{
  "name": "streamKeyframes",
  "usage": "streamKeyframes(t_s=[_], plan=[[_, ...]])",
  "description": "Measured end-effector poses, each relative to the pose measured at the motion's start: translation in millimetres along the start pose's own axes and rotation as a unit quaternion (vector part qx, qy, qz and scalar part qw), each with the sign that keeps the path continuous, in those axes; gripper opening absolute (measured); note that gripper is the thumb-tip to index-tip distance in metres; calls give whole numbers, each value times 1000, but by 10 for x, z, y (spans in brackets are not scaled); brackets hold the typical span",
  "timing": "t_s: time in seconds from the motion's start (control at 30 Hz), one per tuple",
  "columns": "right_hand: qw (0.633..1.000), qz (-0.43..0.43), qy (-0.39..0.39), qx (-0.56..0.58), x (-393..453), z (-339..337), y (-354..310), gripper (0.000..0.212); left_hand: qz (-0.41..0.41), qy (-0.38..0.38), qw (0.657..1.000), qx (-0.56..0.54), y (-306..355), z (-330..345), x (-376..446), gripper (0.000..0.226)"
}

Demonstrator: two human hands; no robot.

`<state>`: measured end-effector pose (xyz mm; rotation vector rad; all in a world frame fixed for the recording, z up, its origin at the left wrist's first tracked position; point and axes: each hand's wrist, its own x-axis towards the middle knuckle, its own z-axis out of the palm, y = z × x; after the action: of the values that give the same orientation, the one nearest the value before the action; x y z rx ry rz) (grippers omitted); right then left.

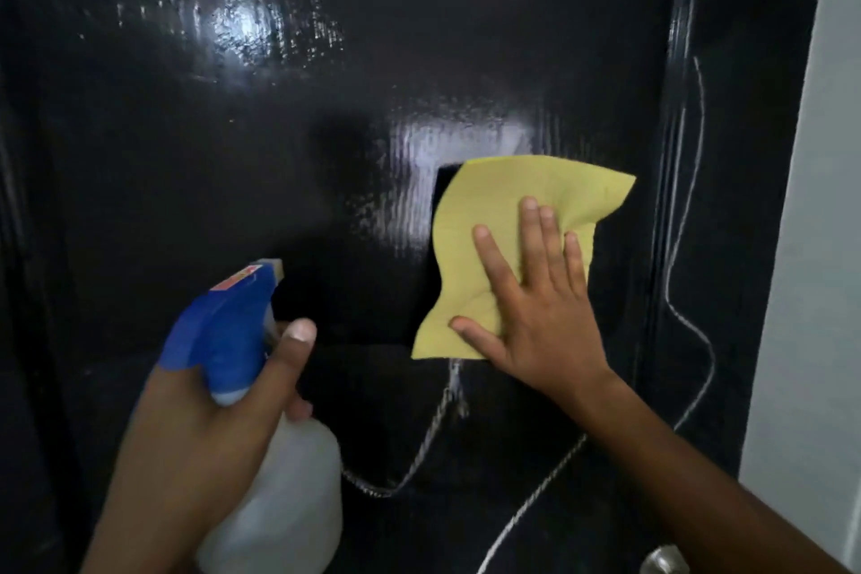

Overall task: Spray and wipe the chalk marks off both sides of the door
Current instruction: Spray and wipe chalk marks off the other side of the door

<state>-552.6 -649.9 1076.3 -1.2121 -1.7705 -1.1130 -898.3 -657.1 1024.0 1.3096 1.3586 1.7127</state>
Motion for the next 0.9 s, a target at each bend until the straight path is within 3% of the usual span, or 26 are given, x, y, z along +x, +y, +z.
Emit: streamKeyframes(t_s=[0.1, 0.13, 0.23, 0.33, 0.43, 0.53, 0.7, 0.9], plan=[[1000, -7, -1, -2, -214, 64, 336, 89, 100, 10, 989, 107, 1084, 544, -930, 46], [1000, -6, -1, -2, -287, 77, 460, 88, 114, 8, 986, 121, 1308, 700, -1116, 41], [1000, 5, -10, 4, -518, 95, 766, 88, 159, -9, 980, 117, 1574, 972, -1304, 42], [999, 27, -20, 24, -715, 81, 885, 87, 172, 25, 977, 125, 1604, 1130, -1285, 30], [998, 46, -20, 41, -777, 47, 837, 86, 196, 42, 971, 128, 1575, 1219, -1343, 38], [997, 54, -22, 47, -643, 5, 778, 90, 178, 53, 975, 121, 1480, 1237, -1439, 44], [996, 66, 19, 52, -313, 125, 714, 93, 153, 69, 980, 109, 1186, 1173, -1553, 35], [996, 21, 55, 60, -665, 345, 644, 87, 147, 86, 982, 79, 810, 1140, -1595, 27]])
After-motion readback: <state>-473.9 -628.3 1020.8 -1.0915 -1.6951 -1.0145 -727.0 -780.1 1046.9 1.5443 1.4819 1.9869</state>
